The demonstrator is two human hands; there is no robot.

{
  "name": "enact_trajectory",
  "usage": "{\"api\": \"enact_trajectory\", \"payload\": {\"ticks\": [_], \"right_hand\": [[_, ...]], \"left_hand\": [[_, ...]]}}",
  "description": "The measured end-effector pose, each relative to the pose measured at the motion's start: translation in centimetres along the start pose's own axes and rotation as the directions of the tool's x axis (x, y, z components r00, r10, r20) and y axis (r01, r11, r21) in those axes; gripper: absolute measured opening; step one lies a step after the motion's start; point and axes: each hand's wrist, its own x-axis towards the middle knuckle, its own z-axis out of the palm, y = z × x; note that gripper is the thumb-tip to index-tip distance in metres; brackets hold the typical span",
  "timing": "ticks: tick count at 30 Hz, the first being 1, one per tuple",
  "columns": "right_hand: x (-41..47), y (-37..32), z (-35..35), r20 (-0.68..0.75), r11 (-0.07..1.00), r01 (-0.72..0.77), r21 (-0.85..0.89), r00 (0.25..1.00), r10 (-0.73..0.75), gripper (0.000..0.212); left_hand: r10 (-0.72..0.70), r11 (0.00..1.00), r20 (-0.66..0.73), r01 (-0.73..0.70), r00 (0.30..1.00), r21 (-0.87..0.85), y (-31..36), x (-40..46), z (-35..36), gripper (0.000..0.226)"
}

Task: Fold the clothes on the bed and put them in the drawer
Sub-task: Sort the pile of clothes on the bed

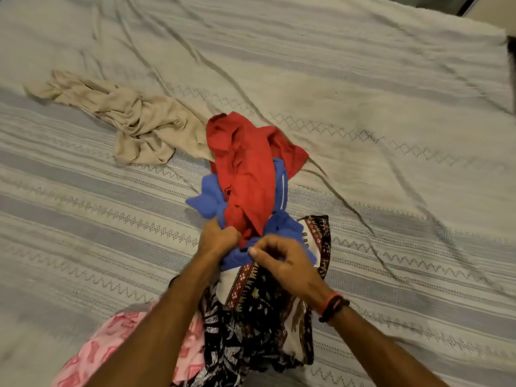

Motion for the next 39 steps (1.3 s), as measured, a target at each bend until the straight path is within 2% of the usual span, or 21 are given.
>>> {"api": "enact_trajectory", "payload": {"ticks": [2,4,6,8,9,11,12,13,16,21,25,27,29,31,32,34,36,39], "right_hand": [[1.8,1.0,-0.2,-0.235,0.993,-0.063,-0.102,0.971,0.037,0.029],[4.0,1.1,-0.6,-0.364,0.978,-0.168,-0.125,0.925,0.112,0.051],[6.1,0.5,-0.6,-0.331,0.966,-0.257,0.023,0.91,0.25,0.082],[7.7,-0.2,0.4,-0.187,0.901,-0.327,0.286,0.903,0.388,0.105],[8.1,-0.5,1.1,-0.116,0.857,-0.36,0.37,0.897,0.427,0.1],[8.1,-1.6,2.8,-0.012,0.816,-0.404,0.413,0.894,0.449,0.057],[7.5,-2.5,3.7,-0.008,0.817,-0.408,0.407,0.893,0.45,0.036],[6.8,-3.1,4.3,-0.026,0.817,-0.401,0.414,0.892,0.45,0.025],[4.8,-5.2,5.4,-0.065,0.806,-0.344,0.482,0.903,0.424,0.022],[0.6,-9.2,7.6,-0.048,0.759,-0.304,0.577,0.914,0.403,0.024],[-3.8,-12.1,9.7,-0.05,0.749,-0.279,0.601,0.922,0.384,0.026],[-6.5,-12.9,10.5,-0.062,0.807,-0.297,0.511,0.923,0.379,0.023],[-8.8,-13.0,10.8,-0.121,0.913,-0.37,0.173,0.912,0.392,0.029],[-12.1,-13.3,10.9,-0.171,0.876,-0.438,-0.2,0.896,0.409,0.047],[-13.7,-13.5,10.9,-0.175,0.852,-0.442,-0.281,0.896,0.407,0.052],[-15.9,-13.8,10.8,-0.144,0.843,-0.428,-0.325,0.904,0.403,0.055],[-17.4,-14.5,10.8,-0.101,0.851,-0.392,-0.349,0.919,0.382,0.049],[-17.9,-15.6,11.0,-0.074,0.869,-0.319,-0.379,0.946,0.315,0.029]], "left_hand": [[-0.029,0.995,-0.084,0.02,0.996,-0.097,0.0,-0.6,-2.2,0.031],[-0.01,0.986,-0.056,0.0,0.998,-0.169,0.0,-1.5,-3.7,0.023],[-0.033,0.974,-0.034,0.024,0.999,-0.224,-0.1,-2.6,-4.9,0.006],[-0.063,0.975,-0.042,0.053,0.997,-0.214,-0.5,-3.2,-6.4,0.014],[-0.07,0.979,-0.043,0.06,0.997,-0.193,-0.7,-3.4,-6.9,0.023],[-0.064,0.985,-0.028,0.058,0.998,-0.161,-1.1,-4.3,-8.2,0.035],[-0.056,0.987,-0.02,0.052,0.998,-0.155,-1.1,-5.2,-9.0,0.037],[-0.038,0.987,-0.012,0.036,0.999,-0.154,-1.1,-5.8,-9.5,0.04],[0.042,0.983,0.006,-0.04,0.999,-0.176,-0.8,-8.5,-11.1,0.047],[0.281,0.928,-0.015,-0.275,0.96,-0.25,-0.1,-13.9,-14.3,0.05],[0.406,0.903,-0.085,-0.414,0.91,-0.115,-0.2,-18.5,-17.8,0.026],[0.363,0.929,-0.104,-0.352,0.926,0.115,-1.0,-21.1,-19.1,0.011],[0.27,0.892,-0.06,-0.226,0.961,0.392,-2.7,-23.0,-19.9,0.047],[0.166,0.853,-0.033,-0.126,0.986,0.507,-5.2,-25.6,-20.4,0.079],[0.111,0.864,-0.015,-0.089,0.994,0.495,-6.4,-26.9,-20.5,0.083],[0.05,0.912,0.0,-0.046,0.999,0.407,-8.3,-28.8,-20.5,0.075],[0.049,0.934,-0.004,-0.045,0.999,0.355,-9.6,-30.5,-20.8,0.065],[0.086,0.941,-0.031,-0.071,0.996,0.33,-10.8,-31.4,-21.6,0.025]]}}
